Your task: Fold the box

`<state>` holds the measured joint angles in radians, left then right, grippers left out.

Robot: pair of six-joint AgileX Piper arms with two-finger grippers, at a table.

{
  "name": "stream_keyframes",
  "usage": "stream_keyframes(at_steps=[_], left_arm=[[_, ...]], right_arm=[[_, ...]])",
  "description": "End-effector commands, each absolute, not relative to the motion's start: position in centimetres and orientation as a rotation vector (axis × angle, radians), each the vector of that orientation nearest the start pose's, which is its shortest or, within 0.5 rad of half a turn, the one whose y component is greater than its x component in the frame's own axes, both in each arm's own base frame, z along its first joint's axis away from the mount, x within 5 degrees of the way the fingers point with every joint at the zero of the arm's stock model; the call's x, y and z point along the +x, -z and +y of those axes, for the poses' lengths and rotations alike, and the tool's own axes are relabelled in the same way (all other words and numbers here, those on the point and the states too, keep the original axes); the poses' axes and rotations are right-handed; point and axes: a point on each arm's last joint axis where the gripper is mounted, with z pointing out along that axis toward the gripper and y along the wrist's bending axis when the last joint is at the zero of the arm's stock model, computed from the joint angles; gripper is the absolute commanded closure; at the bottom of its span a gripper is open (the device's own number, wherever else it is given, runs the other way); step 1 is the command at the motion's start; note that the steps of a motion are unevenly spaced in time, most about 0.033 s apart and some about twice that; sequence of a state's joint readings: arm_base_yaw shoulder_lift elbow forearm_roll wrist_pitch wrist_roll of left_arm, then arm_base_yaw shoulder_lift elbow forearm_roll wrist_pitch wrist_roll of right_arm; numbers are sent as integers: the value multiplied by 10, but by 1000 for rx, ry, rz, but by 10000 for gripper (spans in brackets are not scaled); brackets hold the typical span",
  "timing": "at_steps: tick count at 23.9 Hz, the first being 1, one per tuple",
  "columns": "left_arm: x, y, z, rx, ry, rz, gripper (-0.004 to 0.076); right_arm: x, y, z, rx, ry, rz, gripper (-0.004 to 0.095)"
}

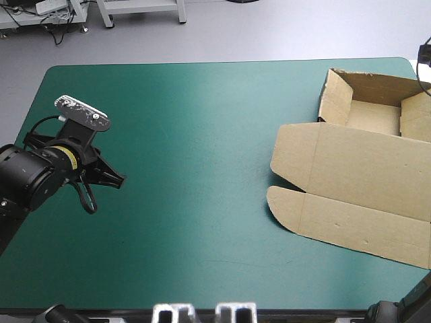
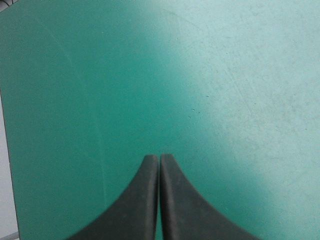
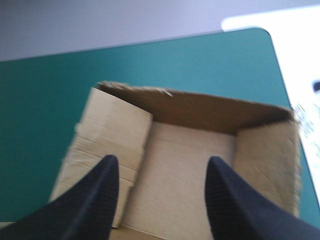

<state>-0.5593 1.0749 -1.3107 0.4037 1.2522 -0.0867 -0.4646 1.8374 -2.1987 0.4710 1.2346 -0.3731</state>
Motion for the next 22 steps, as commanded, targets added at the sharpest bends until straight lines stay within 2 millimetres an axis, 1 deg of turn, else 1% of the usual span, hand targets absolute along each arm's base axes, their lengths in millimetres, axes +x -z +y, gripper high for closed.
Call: stream_keyframes(at_steps=[1,2,3,4,5,6,8,10,13,16,18,20,22], left_arm=[[162,-437,-58,514,-259,2295,730],[158,-439,-54,508,-273,2297,730],[157,-439,-54,506,-271,2294,730],[154,-441,-52,506,-262,2287,730],[153,-441,-53,509,-253,2288,730],[153,-440,-54,512,-237,2293,730],[152,-439,-56,517,-205,2304,730],[152,-435,-58,525,-182,2319,730],[153,-425,-59,555,-204,2349,730],[155,-410,-60,613,-237,2388,730],[156,-396,-61,636,-250,2423,730],[156,-386,-64,655,-215,2452,730],[155,-379,-66,659,-192,2479,730]], right_arm=[[323,-521,-91,-166,-250,2017,673],[310,-537,-64,-294,-252,1953,823],[305,-542,-53,-339,-239,1939,875],[295,-549,-30,-420,-211,1922,922],[291,-552,-18,-462,-190,1918,925],[283,-555,6,-532,-160,1917,925],[275,-552,31,-601,-131,1937,925],[270,-544,49,-656,-127,1968,925],[262,-527,64,-724,-93,2031,925],[253,-508,68,-744,-118,2099,925],[241,-482,65,-732,-138,2200,925],[226,-457,60,-746,-125,2282,925],[214,-440,58,-756,-127,2330,926]])
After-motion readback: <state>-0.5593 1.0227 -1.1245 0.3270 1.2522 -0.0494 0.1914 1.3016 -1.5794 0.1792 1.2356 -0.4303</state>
